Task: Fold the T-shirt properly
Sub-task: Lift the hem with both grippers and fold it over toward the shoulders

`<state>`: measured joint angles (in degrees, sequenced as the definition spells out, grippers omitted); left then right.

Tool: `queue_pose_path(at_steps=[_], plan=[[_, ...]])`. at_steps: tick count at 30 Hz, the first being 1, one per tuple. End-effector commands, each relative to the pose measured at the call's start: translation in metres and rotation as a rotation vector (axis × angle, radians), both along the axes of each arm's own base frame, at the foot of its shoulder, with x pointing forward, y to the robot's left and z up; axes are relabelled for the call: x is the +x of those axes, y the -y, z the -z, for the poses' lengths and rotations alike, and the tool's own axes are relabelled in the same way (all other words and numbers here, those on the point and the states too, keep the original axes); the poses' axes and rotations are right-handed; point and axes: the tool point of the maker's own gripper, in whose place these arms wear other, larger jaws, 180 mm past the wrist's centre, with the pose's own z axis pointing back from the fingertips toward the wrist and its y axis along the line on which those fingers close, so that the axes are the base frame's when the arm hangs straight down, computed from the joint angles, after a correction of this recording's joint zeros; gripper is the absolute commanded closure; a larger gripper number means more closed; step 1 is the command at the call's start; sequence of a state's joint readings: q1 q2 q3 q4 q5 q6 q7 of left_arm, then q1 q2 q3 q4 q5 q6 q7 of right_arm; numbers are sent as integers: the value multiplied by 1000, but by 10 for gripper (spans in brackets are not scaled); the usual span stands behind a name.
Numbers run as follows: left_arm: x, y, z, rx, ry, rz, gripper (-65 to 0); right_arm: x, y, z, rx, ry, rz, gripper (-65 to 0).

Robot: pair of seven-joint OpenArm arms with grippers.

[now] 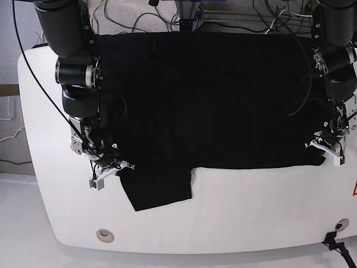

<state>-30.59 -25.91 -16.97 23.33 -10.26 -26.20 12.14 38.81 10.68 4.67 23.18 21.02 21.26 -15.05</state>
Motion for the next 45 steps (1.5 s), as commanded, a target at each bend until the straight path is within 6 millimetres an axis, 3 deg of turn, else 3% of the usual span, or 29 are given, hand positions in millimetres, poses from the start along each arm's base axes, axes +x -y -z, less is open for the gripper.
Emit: queue_pose_path(at_steps=[1, 6, 9, 14, 19, 23, 27, 29, 36, 45], plan=[[23, -12, -41, 51, 102, 4, 0, 16, 1, -24, -7, 53, -17, 0], [29, -8, -80, 97, 239, 35, 0, 20, -3, -48, -47, 63, -87, 0], [21, -5, -88, 96, 281, 45, 0, 11, -7, -68, -97, 86, -147, 0], [6, 1, -88, 134, 286, 82, 0, -19, -17, -92, -191, 91, -242, 0], [-14, -2, -84, 177, 265, 109, 0, -50, -6, -110, -239, 91, -243, 0], [-32, -25, -95, 195, 295, 43, 0, -76, -6, -101, -270, 53, -268, 0], [-37, -38, -100, 222, 290, 34, 0, -104, -8, -89, -287, 33, -285, 0], [-45, -42, -95, 232, 269, 35, 0, -118, -10, -83, -293, 21, -293, 0], [-61, -29, -101, 284, 271, 96, 0, -150, -13, -78, -317, -14, -321, 0], [-73, -6, -119, 347, 305, 184, 0, -159, -4, -84, -334, -18, -299, 0]])
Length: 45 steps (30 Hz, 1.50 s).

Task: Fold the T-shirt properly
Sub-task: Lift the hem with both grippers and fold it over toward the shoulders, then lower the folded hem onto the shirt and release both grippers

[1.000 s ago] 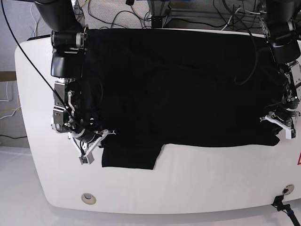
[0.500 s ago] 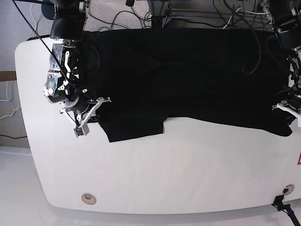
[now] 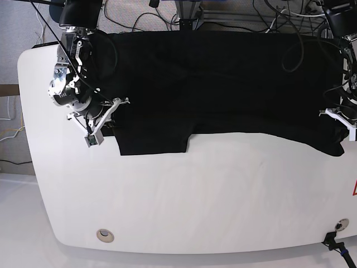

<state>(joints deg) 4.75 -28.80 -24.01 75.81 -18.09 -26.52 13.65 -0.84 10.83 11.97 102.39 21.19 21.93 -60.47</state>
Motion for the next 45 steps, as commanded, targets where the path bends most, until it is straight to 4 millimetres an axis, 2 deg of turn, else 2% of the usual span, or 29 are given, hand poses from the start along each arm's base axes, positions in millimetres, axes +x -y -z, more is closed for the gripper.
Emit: queue_pose_path(at_steps=[1, 3, 6, 11, 14, 17, 23, 31, 36, 37, 40, 42, 43, 45], plan=[[5, -9, -22, 22, 63, -5, 0, 10, 2, -16, -4, 60, -2, 0], [-2, -20, -25, 23, 70, -39, 0, 6, 2, -13, -5, 51, -2, 0], [-9, -31, -27, 25, 75, -71, 0, 3, -1, -20, -8, 73, -10, 0], [-34, -42, -15, 39, 30, -98, 0, -16, -6, -19, -29, 74, -64, 0], [-45, -37, -16, 61, 16, -80, 0, -30, -15, -20, -28, 83, -100, 0], [-44, -29, -25, 80, 34, -53, 0, -44, -13, -19, -38, 75, -105, 0], [-65, -7, -23, 107, 4, 5, 0, -62, -20, -11, 4, 40, -116, 0], [-104, -4, 8, 108, -120, 18, 0, -71, -13, 2, -33, -7, -110, 0], [-122, -20, 34, 97, -229, -25, 0, -74, -4, 11, -87, -36, -99, 0], [-127, -25, 40, 100, -270, -37, 0, -75, 0, 12, -103, -39, -93, -26], [-133, -38, 48, 116, -346, -55, 0, -76, 7, 15, -151, -51, -91, -230], [-130, -43, 48, 109, -345, -75, -148, -76, 7, 15, -150, -49, -91, -323], [-130, -46, 50, 105, -347, -83, -212, -75, 7, 14, -150, -46, -92, -348], [-128, -47, 51, 102, -358, -91, -299, -72, 7, 11, -150, -33, -89, -355]])
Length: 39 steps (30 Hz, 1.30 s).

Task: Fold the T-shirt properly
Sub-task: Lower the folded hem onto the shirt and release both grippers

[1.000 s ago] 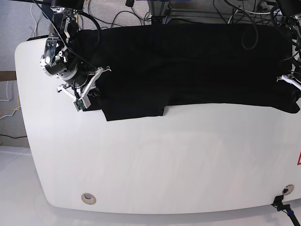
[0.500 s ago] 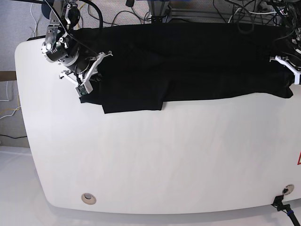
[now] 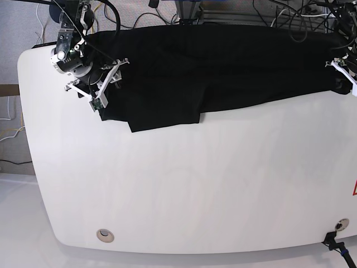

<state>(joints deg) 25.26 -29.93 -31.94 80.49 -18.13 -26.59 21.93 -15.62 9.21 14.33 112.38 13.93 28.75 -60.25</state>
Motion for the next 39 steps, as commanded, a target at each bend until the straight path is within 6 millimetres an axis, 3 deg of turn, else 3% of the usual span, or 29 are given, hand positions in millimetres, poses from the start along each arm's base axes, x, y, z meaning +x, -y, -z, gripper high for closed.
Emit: queue_pose_path(at_steps=[1, 7, 9, 12, 16, 20, 23, 25, 27, 28, 34, 39], plan=[[6, -9, -11, 25, 7, -2, -320, 10, 2, -13, 5, 58, 0, -353], [39, -12, -37, 40, 93, 5, -324, 29, 4, -30, 12, 138, 9, -355], [52, -16, -65, 69, 172, 2, -324, 38, -3, -43, 23, 204, -33, -355], [63, -2, -90, 43, 262, 22, -325, 47, -21, -52, 55, 257, -96, -355], [66, 17, -102, 5, 243, 58, -324, 55, -40, -59, 91, 293, -139, -355], [40, 45, -88, -2, 144, 163, -292, 40, -57, -48, 126, 251, -167, -353], [12, 59, -81, -7, 109, 206, -118, 19, -82, -33, 160, 192, -229, -312], [-1, 65, -74, -15, 70, 237, 0, 7, -97, -26, 184, 160, -262, -199], [-13, 65, -61, -36, 36, 218, 0, -2, -109, -22, 214, 141, -271, -38], [-19, 64, -55, -39, 14, 211, 0, -4, -111, -21, 218, 133, -270, 0], [-49, 58, -5, -52, -152, 182, 0, -13, -114, -6, 234, 83, -255, 0], [-39, 70, 27, -91, -210, 204, 0, -13, -113, 20, 279, 40, -227, 0]])
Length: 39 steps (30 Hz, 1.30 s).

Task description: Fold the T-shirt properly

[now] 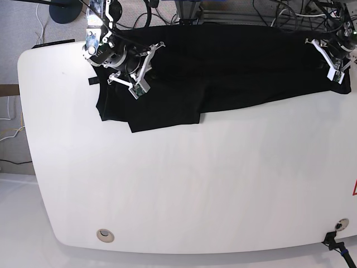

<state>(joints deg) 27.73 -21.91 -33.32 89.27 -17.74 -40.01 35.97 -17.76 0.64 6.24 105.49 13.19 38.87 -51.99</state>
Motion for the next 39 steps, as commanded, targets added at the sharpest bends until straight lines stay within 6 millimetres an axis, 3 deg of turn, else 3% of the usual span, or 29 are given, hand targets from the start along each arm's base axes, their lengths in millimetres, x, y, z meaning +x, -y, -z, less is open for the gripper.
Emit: queue_pose_path(at_steps=[1, 3, 8, 12, 16, 20, 24, 28, 29, 31, 34, 39], plan=[[3, -5, 4, 30, -16, 23, 0, 12, 3, -3, 33, 47, 13, 0], [10, -3, 11, 43, -32, 36, 0, 9, 7, 8, 37, 25, 19, 0], [42, 3, 23, 37, -33, 57, 0, 35, 43, 16, 15, 31, 109, 0], [73, -4, 17, 58, 2, 44, 0, 60, 72, 17, -29, 44, 130, 0], [95, 2, 19, 42, 13, 52, 0, 78, 85, 19, -45, 46, 137, 0], [115, 2, 3, 46, 70, 55, 0, 82, 85, 15, -44, 57, 138, 0], [134, -2, -38, 69, 192, 49, 0, 83, 84, 15, -41, 58, 136, 0], [138, -20, -74, 90, 254, 2, -321, 83, 82, 15, -39, 57, 133, 0], [143, -23, -83, 94, 275, -5, -358, 83, 82, 15, -39, 57, 133, 0], [150, -31, -92, 92, 298, -28, -349, 83, 82, 15, -39, 57, 132, 0], [157, -47, -90, 84, 289, -68, -348, 83, 81, 15, -39, 58, 129, 0], [175, -55, -79, 12, 271, -121, -348, 82, 81, 16, -37, 57, 129, 0]])
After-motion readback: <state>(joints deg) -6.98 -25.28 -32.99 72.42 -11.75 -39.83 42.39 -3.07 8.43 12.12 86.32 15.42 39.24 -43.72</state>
